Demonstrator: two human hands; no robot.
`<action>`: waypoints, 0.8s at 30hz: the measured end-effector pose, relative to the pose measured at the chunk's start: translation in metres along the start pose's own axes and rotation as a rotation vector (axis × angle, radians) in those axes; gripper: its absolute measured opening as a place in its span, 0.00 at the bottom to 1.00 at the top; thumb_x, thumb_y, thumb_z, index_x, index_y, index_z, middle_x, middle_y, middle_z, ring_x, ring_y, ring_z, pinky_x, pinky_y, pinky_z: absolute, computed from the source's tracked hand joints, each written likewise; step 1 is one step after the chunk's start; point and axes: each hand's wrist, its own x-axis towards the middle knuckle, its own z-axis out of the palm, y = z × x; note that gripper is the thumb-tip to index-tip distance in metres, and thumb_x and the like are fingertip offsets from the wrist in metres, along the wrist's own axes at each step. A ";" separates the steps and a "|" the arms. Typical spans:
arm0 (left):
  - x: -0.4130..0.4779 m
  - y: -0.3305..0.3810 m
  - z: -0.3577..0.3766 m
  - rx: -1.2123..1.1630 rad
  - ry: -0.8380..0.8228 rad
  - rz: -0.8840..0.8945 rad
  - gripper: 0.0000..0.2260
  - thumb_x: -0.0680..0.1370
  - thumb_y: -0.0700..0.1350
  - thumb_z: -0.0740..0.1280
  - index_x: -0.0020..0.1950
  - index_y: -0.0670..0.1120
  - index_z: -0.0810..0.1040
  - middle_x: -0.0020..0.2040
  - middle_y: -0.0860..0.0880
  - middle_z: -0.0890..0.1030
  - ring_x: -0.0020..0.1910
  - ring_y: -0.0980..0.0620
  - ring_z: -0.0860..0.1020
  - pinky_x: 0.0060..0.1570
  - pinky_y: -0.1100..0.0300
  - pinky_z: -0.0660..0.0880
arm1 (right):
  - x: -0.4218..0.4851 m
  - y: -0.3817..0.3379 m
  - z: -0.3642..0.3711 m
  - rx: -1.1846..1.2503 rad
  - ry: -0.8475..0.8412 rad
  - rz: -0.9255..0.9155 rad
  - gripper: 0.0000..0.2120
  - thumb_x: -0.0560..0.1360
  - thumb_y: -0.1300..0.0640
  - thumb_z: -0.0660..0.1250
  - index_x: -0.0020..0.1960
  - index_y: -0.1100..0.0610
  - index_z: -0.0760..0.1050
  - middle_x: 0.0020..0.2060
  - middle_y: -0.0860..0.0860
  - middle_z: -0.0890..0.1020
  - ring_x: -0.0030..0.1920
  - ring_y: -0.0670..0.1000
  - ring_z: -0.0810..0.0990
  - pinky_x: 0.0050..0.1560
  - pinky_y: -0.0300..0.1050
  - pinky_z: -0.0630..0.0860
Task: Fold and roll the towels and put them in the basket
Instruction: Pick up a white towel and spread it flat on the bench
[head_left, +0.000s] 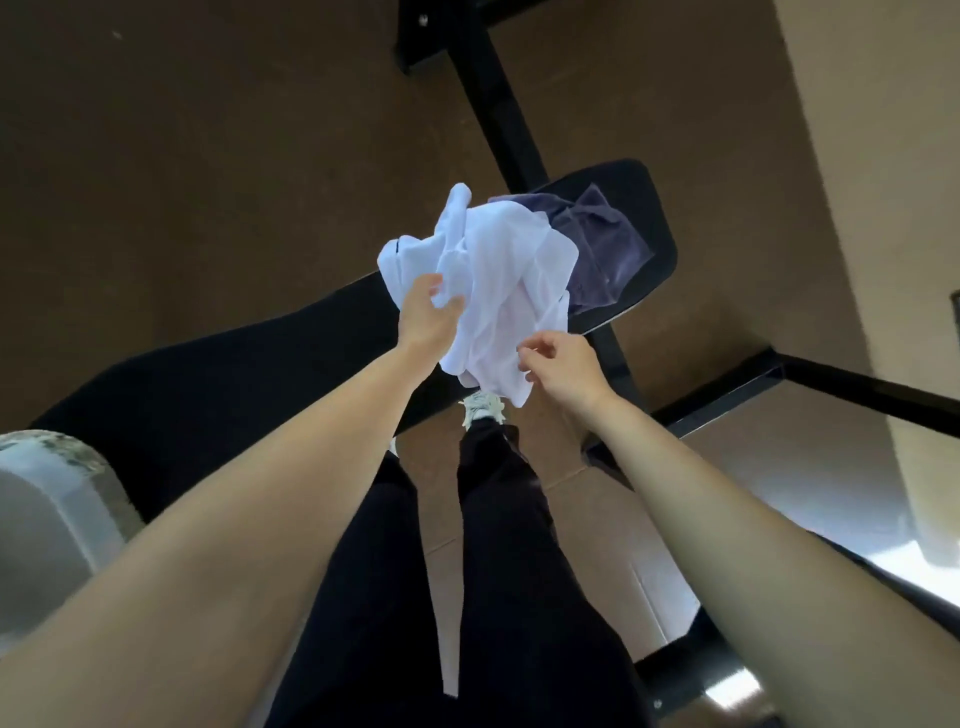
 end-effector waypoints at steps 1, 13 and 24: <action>0.008 0.006 0.005 0.017 0.017 0.026 0.02 0.81 0.46 0.65 0.52 0.53 0.75 0.49 0.53 0.77 0.48 0.54 0.78 0.49 0.56 0.75 | 0.014 0.002 -0.001 -0.020 -0.010 -0.017 0.08 0.78 0.57 0.68 0.53 0.58 0.83 0.43 0.50 0.85 0.46 0.54 0.86 0.56 0.55 0.81; 0.008 0.021 0.003 -0.154 -0.011 0.025 0.08 0.82 0.48 0.66 0.54 0.45 0.81 0.49 0.45 0.83 0.46 0.50 0.81 0.50 0.50 0.80 | 0.066 -0.042 -0.010 -0.211 0.164 -0.529 0.20 0.73 0.63 0.70 0.64 0.55 0.77 0.59 0.49 0.76 0.56 0.51 0.75 0.56 0.41 0.72; -0.105 0.075 -0.039 -0.630 0.063 0.039 0.07 0.86 0.44 0.62 0.59 0.44 0.78 0.54 0.46 0.84 0.50 0.49 0.84 0.45 0.54 0.80 | 0.040 -0.103 -0.048 -0.606 -0.321 -0.599 0.37 0.70 0.61 0.69 0.76 0.43 0.65 0.58 0.41 0.71 0.66 0.53 0.65 0.57 0.47 0.55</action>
